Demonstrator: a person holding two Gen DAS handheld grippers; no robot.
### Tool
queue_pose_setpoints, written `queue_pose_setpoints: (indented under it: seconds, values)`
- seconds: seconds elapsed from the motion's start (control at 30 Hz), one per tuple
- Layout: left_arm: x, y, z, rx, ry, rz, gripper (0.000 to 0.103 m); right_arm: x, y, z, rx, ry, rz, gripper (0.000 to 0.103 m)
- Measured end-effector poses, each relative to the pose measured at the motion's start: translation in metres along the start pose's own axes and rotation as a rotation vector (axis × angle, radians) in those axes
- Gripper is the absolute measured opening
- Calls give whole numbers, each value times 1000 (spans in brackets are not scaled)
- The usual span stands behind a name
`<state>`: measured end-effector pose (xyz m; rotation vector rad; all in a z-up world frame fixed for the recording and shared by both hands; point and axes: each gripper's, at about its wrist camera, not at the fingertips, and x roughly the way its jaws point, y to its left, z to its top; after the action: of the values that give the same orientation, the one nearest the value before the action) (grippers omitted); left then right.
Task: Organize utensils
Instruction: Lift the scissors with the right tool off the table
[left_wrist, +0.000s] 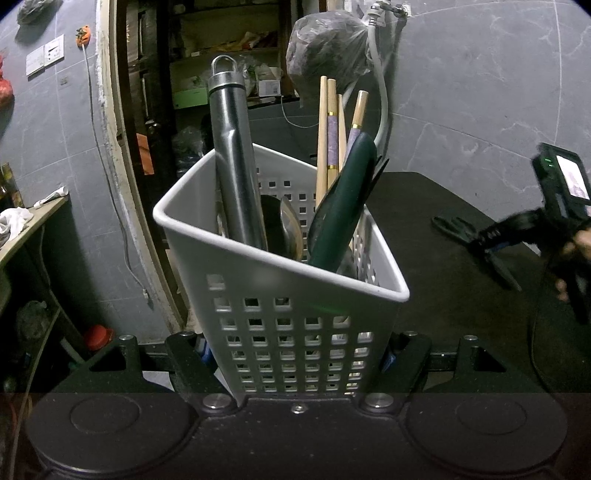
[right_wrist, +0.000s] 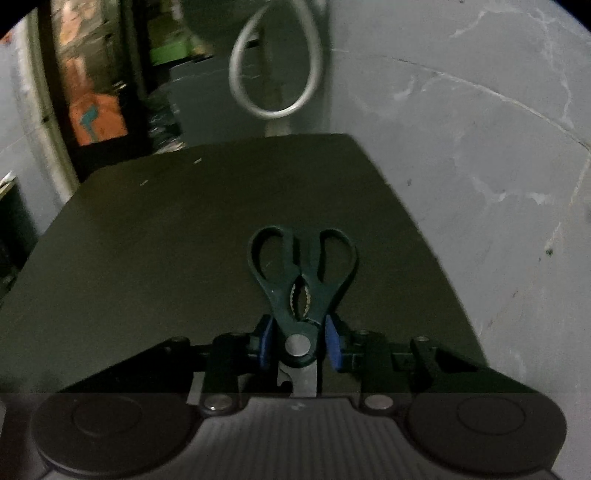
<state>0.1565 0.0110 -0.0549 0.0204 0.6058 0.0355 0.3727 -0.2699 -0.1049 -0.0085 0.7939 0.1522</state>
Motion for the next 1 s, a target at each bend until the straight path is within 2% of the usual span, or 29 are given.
queue_pose_setpoints:
  seconds: [0.17, 0.37, 0.47, 0.73, 0.8, 0.87, 1.0]
  values:
    - [0, 0, 0, 1, -1, -1, 77, -31, 5, -26, -69, 41, 83, 33]
    - [0, 0, 0, 5, -3, -4, 76, -63, 16, -49, -173, 64, 127, 33]
    - [0, 0, -1, 6, -2, -4, 77, -74, 23, -55, -212, 62, 137, 33]
    - [0, 0, 0, 5, -3, -4, 76, -80, 21, -58, -217, 72, 158, 34]
    - [0, 0, -1, 5, -2, -4, 76, -73, 24, -54, -229, 78, 162, 39]
    - [0, 0, -1, 5, -2, -4, 76, -73, 23, -51, -226, 62, 163, 54]
    - [0, 0, -1, 5, -3, -3, 76, -74, 24, -37, -227, 21, 174, 59]
